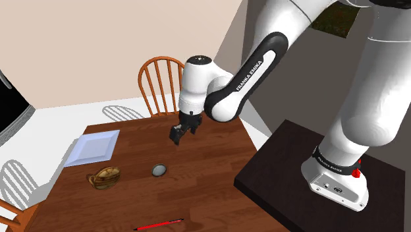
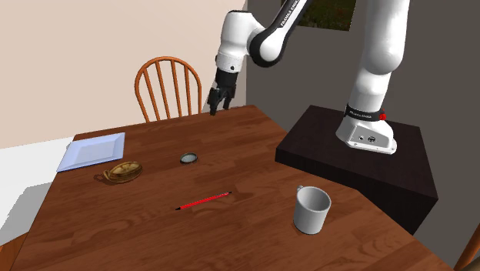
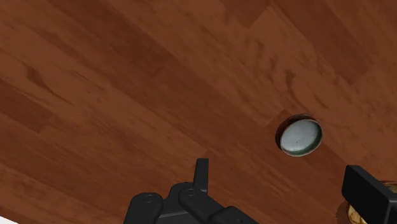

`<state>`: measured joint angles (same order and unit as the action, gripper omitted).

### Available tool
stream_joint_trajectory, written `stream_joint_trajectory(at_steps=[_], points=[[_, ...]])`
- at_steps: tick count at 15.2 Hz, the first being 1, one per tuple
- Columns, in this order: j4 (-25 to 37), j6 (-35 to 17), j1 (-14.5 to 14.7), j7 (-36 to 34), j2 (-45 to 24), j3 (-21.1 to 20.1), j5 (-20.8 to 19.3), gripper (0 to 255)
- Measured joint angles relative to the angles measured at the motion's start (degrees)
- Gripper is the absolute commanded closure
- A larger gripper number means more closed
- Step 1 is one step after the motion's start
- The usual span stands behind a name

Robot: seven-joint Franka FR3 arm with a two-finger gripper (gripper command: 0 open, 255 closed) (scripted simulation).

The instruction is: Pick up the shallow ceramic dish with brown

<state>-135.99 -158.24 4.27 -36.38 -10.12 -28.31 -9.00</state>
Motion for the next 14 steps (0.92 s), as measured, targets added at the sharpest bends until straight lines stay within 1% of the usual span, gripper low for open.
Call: stream_joint_trajectory(at_steps=[2, 3, 5, 9, 12, 14], points=[[3.3, -1.5, 2.9, -5.1, -4.8, 2.5, -5.5, 0], [4.7, -2.4, 4.3, -7.1, -7.1, 4.0, -7.7, 0], [8.7, -3.7, 8.1, -11.3, -12.0, 7.1, -11.9, 0], [16.6, -5.2, 13.9, -16.2, -20.5, 11.9, -16.2, 0], [24.0, -5.8, 17.8, -18.7, -27.6, 14.9, -17.9, 0], [28.5, -6.0, 19.6, -19.6, -31.7, 16.2, -18.3, 0]])
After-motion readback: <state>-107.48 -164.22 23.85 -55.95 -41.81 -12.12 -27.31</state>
